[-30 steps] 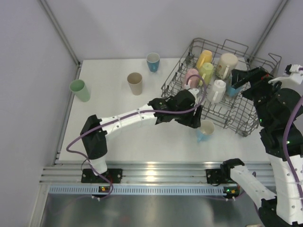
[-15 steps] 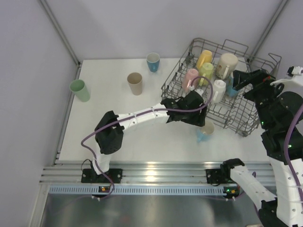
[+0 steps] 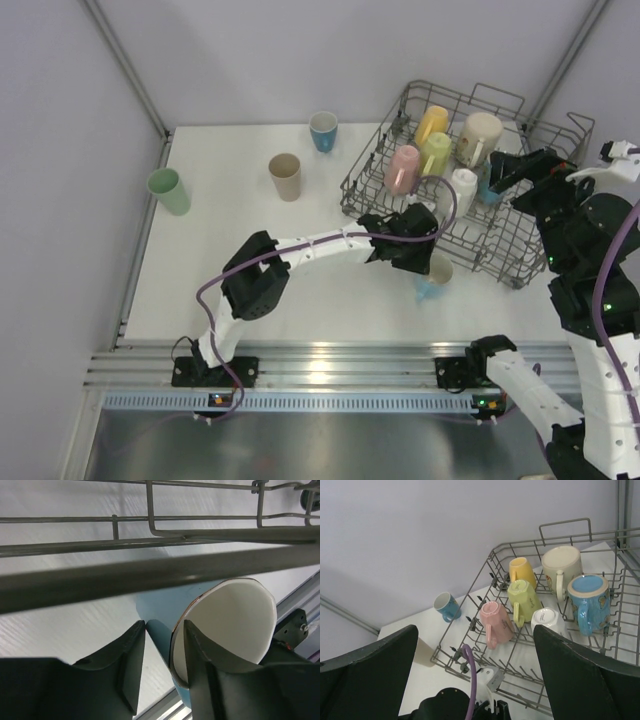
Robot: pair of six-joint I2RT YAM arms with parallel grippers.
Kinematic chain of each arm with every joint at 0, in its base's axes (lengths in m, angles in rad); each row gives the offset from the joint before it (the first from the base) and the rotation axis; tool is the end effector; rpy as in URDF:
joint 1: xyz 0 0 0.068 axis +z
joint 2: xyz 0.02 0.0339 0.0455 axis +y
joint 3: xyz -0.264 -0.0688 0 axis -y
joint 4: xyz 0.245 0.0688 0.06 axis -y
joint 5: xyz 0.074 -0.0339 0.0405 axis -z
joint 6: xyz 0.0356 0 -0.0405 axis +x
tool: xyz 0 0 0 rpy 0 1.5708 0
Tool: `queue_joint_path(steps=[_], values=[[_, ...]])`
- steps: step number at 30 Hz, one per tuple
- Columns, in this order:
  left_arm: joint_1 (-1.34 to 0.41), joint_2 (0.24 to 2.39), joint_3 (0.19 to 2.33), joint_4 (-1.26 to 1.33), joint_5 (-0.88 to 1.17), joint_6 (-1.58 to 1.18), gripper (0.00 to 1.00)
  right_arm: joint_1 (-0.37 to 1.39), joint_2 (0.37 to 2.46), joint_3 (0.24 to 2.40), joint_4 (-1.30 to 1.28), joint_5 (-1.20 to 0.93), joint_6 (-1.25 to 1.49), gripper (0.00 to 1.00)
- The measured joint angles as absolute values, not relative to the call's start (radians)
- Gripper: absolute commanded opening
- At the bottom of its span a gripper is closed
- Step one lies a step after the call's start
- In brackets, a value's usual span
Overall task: Load the cups into the dish rack
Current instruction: Grab a cup with the left arm, then pass the cup from the left arm to the right
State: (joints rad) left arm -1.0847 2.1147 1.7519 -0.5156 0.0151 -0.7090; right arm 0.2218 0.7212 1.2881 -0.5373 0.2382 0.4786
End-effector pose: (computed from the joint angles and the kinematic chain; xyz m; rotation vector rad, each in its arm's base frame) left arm 0.2223 -0.4219 0.2242 0.4964 2.5733 -0.7510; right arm 0.1040 0.0148 0.4732 0.3860 1.5051 0.3716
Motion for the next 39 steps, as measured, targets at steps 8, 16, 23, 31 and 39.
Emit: queue_joint_path(steps=[8, 16, 23, 31, 39], values=[[-1.088, 2.114, 1.726, -0.52, 0.01, -0.707, 0.0, 0.222, 0.723, 1.282, -0.536, 0.226, 0.478, 0.99], [-1.074, 1.972, 1.554, -0.524, 0.007, -0.712, 0.0, 0.222, 0.746, 1.266, -0.496, 0.027, 0.465, 0.99], [-0.956, 1.718, 1.382, -0.488, 0.098, -0.73, 0.0, 0.222, 0.796, 1.189, -0.387, -0.194, 0.51, 0.99], [-0.68, 1.454, 1.215, -0.27, 0.299, -0.824, 0.0, 0.223, 0.825, 1.073, -0.226, -0.435, 0.582, 1.0], [-0.468, 1.374, 1.135, 0.034, 0.491, -1.023, 0.0, 0.242, 0.847, 1.023, -0.023, -0.612, 0.686, 0.97]])
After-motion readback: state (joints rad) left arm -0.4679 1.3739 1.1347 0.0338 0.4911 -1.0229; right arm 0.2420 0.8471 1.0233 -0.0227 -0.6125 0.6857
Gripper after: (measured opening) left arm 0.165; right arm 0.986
